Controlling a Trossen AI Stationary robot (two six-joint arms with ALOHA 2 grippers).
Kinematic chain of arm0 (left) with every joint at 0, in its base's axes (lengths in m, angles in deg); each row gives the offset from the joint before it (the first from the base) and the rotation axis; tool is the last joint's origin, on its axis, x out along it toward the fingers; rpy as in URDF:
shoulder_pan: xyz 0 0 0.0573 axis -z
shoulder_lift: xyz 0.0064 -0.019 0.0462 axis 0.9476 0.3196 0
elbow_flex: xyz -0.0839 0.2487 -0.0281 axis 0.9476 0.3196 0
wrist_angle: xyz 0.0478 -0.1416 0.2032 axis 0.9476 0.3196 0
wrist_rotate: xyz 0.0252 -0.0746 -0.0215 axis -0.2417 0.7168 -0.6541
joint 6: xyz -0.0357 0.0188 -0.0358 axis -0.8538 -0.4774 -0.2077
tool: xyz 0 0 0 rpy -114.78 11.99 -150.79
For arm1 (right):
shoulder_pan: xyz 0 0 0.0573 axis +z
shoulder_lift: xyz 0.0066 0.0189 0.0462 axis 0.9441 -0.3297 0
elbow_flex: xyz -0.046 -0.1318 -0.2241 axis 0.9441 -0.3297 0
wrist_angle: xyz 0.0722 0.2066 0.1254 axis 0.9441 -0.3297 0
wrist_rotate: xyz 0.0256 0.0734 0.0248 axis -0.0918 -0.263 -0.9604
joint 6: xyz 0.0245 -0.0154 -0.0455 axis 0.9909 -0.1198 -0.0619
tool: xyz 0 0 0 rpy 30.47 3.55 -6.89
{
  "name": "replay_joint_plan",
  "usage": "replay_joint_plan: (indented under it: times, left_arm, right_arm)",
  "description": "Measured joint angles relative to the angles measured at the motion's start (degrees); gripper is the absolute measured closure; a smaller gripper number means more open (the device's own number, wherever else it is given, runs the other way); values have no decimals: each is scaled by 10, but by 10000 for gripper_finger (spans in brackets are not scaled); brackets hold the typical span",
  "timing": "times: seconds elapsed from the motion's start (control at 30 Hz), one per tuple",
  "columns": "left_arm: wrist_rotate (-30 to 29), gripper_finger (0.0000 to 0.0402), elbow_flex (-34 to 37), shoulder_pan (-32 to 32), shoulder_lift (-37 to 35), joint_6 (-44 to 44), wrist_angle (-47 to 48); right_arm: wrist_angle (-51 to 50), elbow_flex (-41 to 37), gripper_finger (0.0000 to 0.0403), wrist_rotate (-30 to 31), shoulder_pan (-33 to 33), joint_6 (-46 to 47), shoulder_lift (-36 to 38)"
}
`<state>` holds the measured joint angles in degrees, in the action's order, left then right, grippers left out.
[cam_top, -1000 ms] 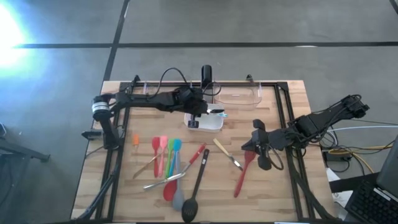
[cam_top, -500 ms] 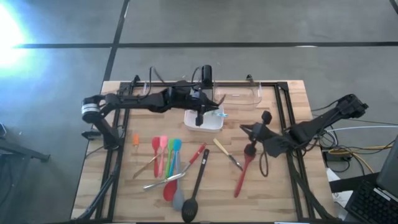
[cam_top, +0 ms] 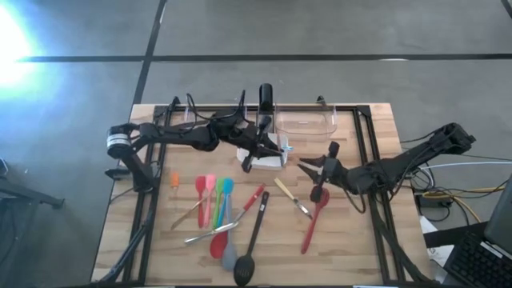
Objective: Pick & Place Kitchen Items
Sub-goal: Put the green table knife into the white bin
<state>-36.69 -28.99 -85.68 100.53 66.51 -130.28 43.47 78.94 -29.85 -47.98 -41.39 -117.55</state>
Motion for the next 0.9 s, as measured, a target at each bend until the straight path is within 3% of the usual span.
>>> replay_joint_plan:
  times: [0.27,0.57,0.77,0.9]
  left_arm:
    - [2,366,-3,5,0,2,-3]
    - [2,366,-2,6,0,2,-3]
    - [8,366,-2,6,0,2,-2]
    - [8,366,-2,6,0,2,2]
  right_arm:
    - [2,26,275,-49,-33,10,-11]
    - [3,78,262,-97,-76,0,-89]
    - [3,102,267,-99,-93,-1,-129]
    - [1,114,297,-99,-95,-7,-141]
